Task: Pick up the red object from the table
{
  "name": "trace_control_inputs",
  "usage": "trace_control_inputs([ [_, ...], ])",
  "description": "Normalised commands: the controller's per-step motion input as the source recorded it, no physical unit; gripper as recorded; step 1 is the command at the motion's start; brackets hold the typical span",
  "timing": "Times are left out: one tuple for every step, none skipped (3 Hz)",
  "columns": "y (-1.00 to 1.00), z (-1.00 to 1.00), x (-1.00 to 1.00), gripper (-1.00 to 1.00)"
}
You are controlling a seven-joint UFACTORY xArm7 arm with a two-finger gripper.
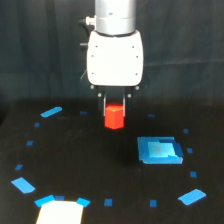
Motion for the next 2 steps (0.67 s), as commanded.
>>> trace_control_inputs([
  [-0.15, 0.04, -0.35, -1.0],
  [-0.1, -0.69, -0.13, -1.0],
])
